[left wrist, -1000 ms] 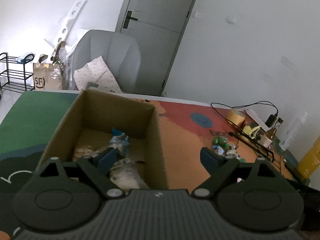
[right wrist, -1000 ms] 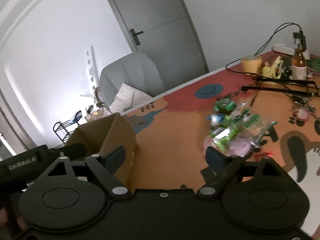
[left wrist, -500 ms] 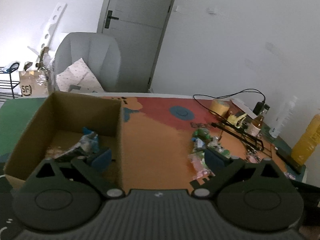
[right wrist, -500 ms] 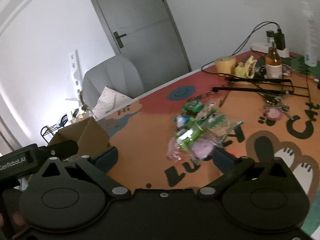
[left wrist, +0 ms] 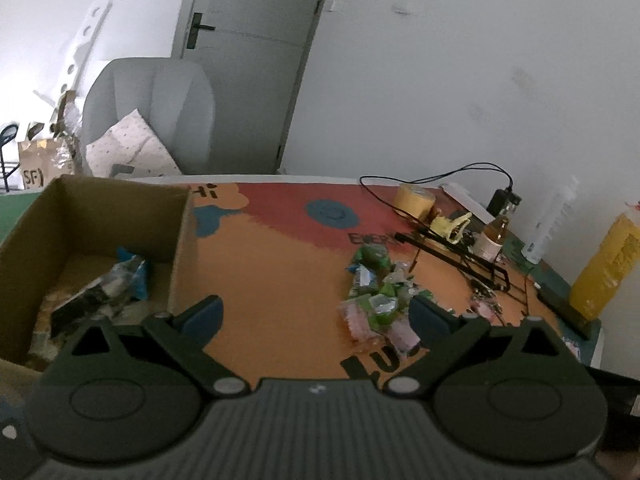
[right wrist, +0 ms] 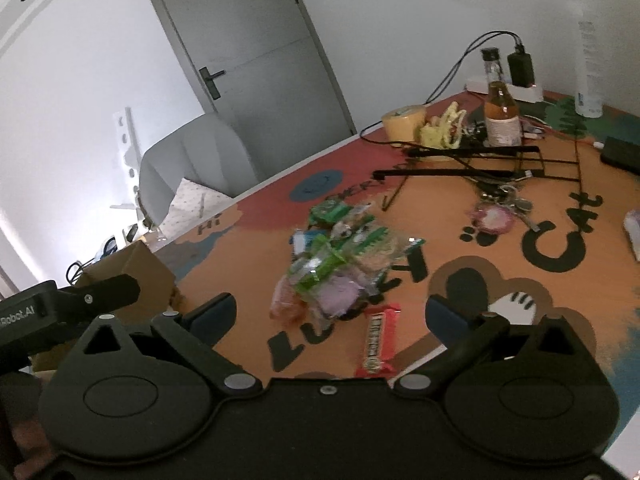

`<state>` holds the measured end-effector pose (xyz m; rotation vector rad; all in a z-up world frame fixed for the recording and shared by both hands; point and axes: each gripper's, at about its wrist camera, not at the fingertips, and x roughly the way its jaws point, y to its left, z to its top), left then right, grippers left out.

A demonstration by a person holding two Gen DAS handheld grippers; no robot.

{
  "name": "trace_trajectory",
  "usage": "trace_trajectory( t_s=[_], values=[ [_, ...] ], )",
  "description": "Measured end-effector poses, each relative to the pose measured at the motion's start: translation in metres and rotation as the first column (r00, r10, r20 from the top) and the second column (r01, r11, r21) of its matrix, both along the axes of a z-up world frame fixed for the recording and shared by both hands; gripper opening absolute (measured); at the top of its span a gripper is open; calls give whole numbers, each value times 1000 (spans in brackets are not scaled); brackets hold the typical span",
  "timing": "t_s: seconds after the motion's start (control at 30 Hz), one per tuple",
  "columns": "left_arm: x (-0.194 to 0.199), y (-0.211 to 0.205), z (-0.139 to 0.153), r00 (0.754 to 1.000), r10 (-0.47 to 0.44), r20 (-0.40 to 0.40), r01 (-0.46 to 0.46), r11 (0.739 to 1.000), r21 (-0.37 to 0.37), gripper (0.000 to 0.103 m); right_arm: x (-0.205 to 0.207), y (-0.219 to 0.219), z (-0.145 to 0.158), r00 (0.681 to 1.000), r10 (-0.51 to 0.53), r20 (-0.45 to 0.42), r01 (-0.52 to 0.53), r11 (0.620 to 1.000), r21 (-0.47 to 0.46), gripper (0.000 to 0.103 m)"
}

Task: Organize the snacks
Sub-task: 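Move both empty tools back toward the snack pile, then grasp the clear pink pastry pack with the left tool while the right tool grasps the red chocolate bar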

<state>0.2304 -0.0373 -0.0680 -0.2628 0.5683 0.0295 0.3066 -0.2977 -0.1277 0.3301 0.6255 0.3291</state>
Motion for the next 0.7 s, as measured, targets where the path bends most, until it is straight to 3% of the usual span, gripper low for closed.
trace_trajectory(
  t_s=[0.17,0.33,0.47,0.7],
  values=[
    [10,-15,-4,1000,-29,-11,29,1000,7,96,4,-14,-9,1000,-15,-8,15,1000,14,100],
    [21,-27,-11,998,-51,-23,51,999,16,94,11,-23,-17,1000,-15,-28,15,1000,25,88],
    [32,-34,-19,997,-62,-42,63,998,19,87,17,-27,-25,999,-12,-48,14,999,34,85],
    [49,-37,-35,993,-82,-85,84,996,14,71,32,-17,-47,993,22,-116,-19,999,29,69]
  ],
)
